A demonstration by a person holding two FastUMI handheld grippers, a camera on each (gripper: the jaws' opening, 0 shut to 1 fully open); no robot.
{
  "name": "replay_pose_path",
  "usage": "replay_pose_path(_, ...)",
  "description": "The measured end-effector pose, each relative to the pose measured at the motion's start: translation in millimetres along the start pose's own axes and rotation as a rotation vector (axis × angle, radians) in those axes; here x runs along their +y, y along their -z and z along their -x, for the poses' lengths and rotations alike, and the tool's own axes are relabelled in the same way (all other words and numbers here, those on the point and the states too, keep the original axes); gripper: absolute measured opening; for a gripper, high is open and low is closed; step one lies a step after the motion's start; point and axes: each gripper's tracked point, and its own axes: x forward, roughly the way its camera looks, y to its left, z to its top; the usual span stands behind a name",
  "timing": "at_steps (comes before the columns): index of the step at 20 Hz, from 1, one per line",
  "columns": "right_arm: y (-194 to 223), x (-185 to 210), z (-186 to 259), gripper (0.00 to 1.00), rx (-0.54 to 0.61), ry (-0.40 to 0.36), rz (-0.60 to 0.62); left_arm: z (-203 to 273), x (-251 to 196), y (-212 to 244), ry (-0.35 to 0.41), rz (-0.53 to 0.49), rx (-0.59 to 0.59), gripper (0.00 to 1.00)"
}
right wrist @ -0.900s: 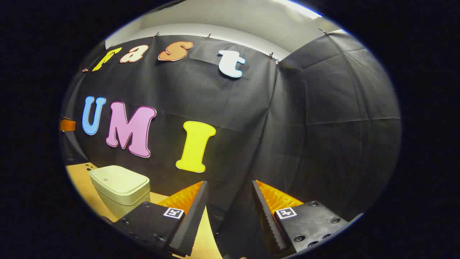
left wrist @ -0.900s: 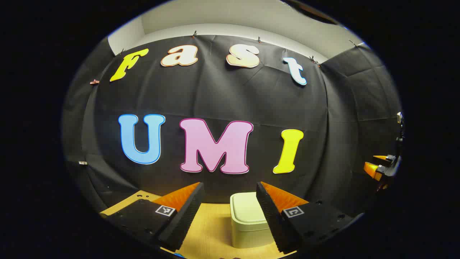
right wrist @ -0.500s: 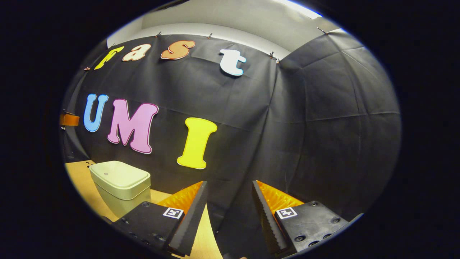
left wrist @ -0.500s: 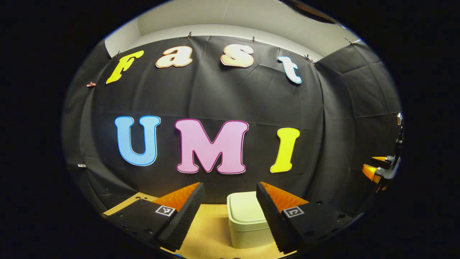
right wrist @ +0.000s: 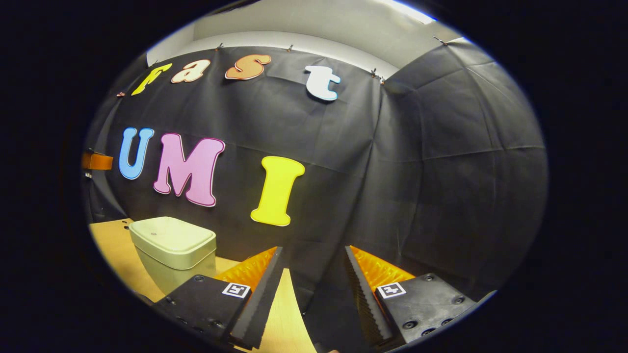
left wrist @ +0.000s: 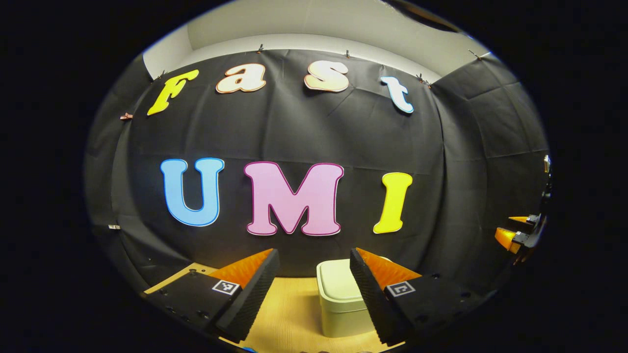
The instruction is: Press the lid of the desktop garbage bin to open it, pick up the crumpled paper on the desktop and throw it into the bin, then pick up the pop can on the desktop and drop it into the bin, and finally close the garbage bin lid.
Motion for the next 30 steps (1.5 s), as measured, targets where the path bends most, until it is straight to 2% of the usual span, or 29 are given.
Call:
replay_pose_path(7, -47, 42, -3, 0.79, -0.012, -0.05, 0.006, -3, 28, -9, 0.013, 0.005, 0.007, 0.93)
replay_pose_path(14, -67, 101, -19, 0.79, 0.052, -0.143, -0.021, -4, 70, -4, 0.018, 0.036, 0.024, 0.93)
replay_pose_path(15, -67, 110, -21, 0.73, 0.065, -0.16, -0.024, -4, 76, -1, 0.02, 0.045, 0.031, 0.93)
replay_pose_path(16, -68, 119, -23, 0.71, 0.081, -0.177, -0.027, -5, 83, 1, 0.017, 0.049, 0.037, 0.93)
replay_pose_path(17, -68, 128, -26, 0.62, 0.095, -0.196, -0.027, -4, 90, 3, 0.013, 0.051, 0.039, 0.93)
replay_pose_path(18, -65, 135, -30, 0.59, 0.121, -0.201, -0.02, -4, 98, 4, 0.008, 0.053, 0.04, 0.93)
replay_pose_path(19, -61, 141, -33, 0.43, 0.157, -0.212, -0.018, -3, 104, 7, 0.008, 0.055, 0.043, 0.93)
replay_pose_path(22, -55, 162, -42, 0.11, 0.231, -0.256, -0.058, -4, 123, 11, 0.005, 0.066, 0.054, 0.93)
replay_pose_path(23, -53, 170, -45, 0.07, 0.25, -0.272, -0.06, -2, 128, 14, 0.002, 0.07, 0.057, 0.93)
replay_pose_path(25, -50, 176, -55, 0.06, 0.276, -0.276, -0.011, -2, 140, 17, -0.009, 0.075, 0.061, 0.93)
replay_pose_path(28, -48, 197, -66, 0.05, 0.3, -0.338, 0.054, 0, 154, 21, -0.021, 0.08, 0.068, 0.93)
replay_pose_path(30, -46, 212, -75, 0.05, 0.34, -0.385, 0.057, 1, 163, 24, -0.026, 0.085, 0.074, 0.93)
